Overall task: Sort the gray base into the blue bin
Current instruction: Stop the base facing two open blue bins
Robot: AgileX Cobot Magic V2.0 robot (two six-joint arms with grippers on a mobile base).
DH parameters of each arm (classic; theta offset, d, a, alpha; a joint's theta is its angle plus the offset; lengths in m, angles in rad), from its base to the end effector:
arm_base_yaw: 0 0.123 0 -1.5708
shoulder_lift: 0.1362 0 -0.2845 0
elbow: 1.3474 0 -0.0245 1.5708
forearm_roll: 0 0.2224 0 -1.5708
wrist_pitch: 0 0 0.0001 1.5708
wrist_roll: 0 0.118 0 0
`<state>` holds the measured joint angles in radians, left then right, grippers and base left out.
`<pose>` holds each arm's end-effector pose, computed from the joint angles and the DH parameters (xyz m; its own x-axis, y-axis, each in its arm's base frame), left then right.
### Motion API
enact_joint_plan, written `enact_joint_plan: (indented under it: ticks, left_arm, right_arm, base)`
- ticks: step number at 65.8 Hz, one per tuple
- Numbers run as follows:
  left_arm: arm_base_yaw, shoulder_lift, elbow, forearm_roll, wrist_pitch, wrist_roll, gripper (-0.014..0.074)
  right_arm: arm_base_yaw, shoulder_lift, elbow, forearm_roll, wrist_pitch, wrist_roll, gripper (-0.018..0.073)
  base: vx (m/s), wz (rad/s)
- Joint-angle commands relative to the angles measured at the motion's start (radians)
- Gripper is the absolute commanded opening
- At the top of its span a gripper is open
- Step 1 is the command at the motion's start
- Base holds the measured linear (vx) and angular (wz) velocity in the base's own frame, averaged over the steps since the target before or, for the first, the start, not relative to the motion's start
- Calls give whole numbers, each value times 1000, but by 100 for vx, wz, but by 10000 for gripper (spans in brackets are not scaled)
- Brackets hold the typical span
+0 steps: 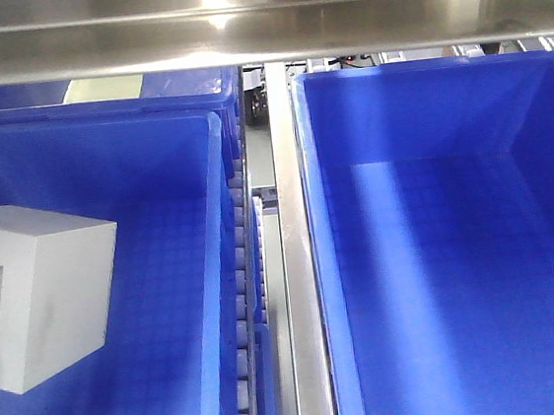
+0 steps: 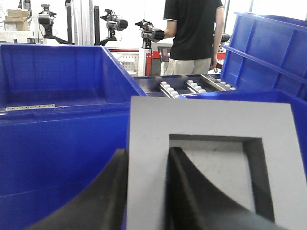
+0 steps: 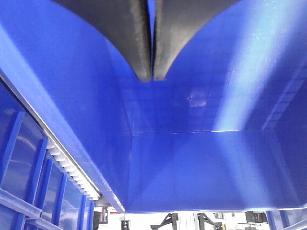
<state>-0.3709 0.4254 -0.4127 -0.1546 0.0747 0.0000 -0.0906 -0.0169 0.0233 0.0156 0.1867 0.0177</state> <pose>0.0900 -0.0365 0.3155 -0.0567 -0.1427 -0.9881 0.3688 0.9167 -0.1536 0.0544 -0.0046 0.1867 -0.1023 0.0424 -0.9938 0.0910 0.9953 0.0331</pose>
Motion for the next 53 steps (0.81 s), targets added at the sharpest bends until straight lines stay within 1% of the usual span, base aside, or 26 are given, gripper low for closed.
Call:
enact_joint_plan:
  ticks: [1, 24, 37, 40, 46, 53]
  left_arm:
    - [-4, 1, -27, -12, -109, -6, -6]
    - [-4, 1, -27, -12, -110, -6, -6]
    - [-4, 1, -27, -12, -129, -6, -6]
    - [-4, 7, -27, -1, -129, 0, -6]
    - [-7, 22, -35, 48, -136, 55, -6]
    - [-22, 54, -70, 49, -158, 65, -6]
  right_arm:
    - [0, -2, 7, -4, -39, -6, -5]
    - [0, -2, 7, -4, -39, -6, -5]
    - [0, -2, 7, -4, -39, -6, -5]
    - [0, -2, 7, -4, -39, -6, -5]
    - [0, -2, 7, -4, -39, -6, -5]
    - [0, -2, 7, -4, -39, -6, -5]
  base:
    - [0, 0]
    - [0, 0]
    - [0, 0]
    - [0, 0]
    - [0, 0]
    - [0, 0]
